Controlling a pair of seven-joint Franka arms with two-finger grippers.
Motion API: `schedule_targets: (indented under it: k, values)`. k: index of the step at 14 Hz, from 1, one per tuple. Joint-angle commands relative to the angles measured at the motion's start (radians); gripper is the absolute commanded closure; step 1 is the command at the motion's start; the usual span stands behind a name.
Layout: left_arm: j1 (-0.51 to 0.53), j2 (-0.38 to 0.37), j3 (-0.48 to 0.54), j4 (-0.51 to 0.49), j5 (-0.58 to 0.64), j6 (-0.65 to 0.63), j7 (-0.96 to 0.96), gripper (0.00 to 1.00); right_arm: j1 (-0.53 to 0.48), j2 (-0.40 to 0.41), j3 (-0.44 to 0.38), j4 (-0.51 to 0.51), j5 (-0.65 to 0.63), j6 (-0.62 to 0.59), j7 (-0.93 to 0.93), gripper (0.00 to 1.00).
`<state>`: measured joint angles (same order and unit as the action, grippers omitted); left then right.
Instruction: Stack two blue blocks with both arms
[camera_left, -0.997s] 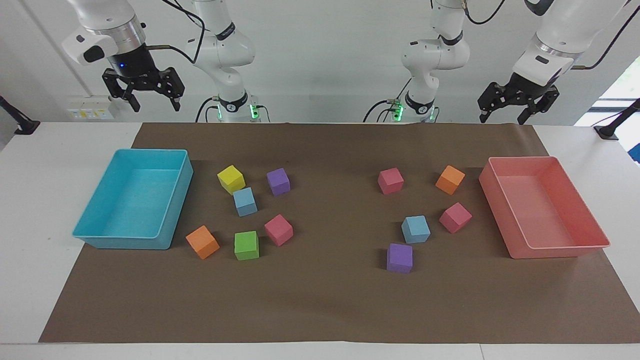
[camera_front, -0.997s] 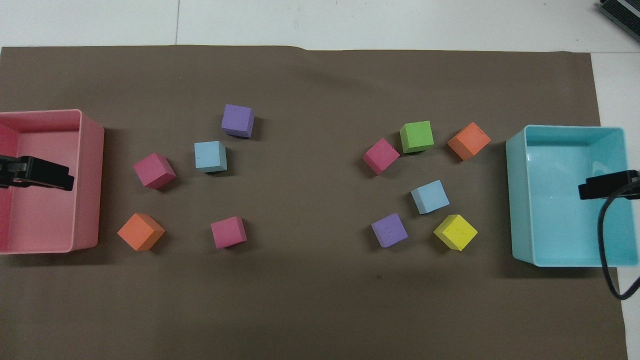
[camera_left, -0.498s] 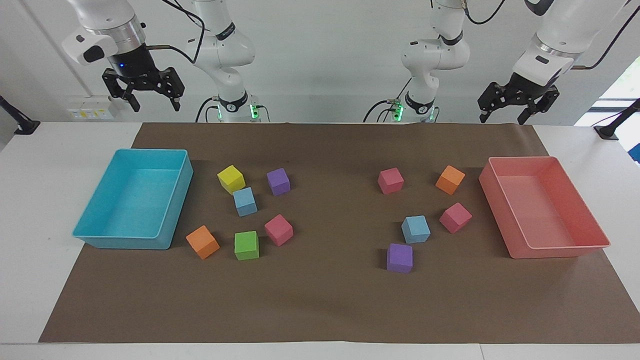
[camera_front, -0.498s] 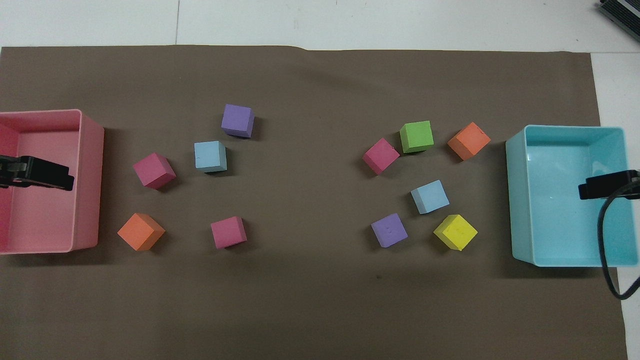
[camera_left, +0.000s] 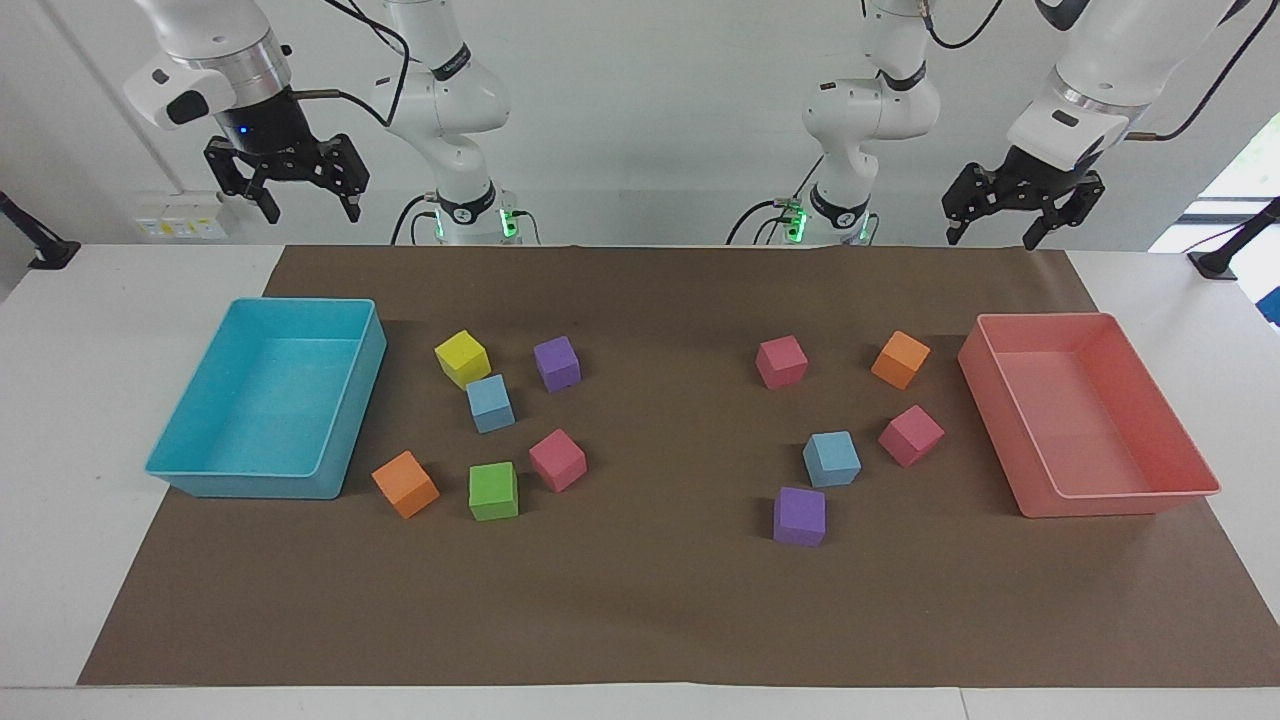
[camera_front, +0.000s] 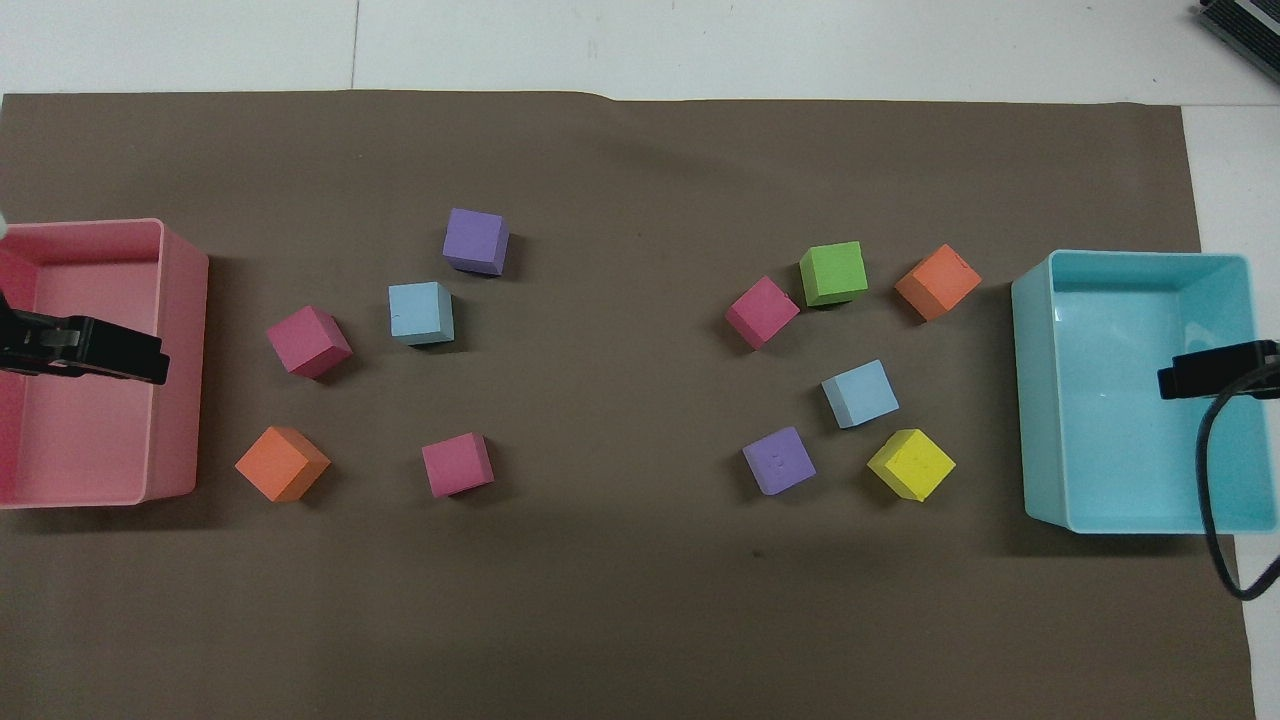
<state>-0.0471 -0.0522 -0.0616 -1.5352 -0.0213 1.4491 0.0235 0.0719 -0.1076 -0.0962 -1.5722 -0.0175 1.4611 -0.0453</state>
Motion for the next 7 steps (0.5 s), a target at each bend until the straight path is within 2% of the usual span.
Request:
schedule_targets:
  k: [1,7]
  values:
    - [-0.010,-0.003,0.011,0.001,-0.006,-0.001,0.001,0.00,-0.007,-0.026,0.003,-0.012,0.008,-0.008,0.021,0.00]
    - [-0.010,-0.003,0.011,0.001,-0.006,-0.001,-0.004,0.00,0.009,-0.026,0.016,-0.084,0.011,0.040,0.021,0.00]
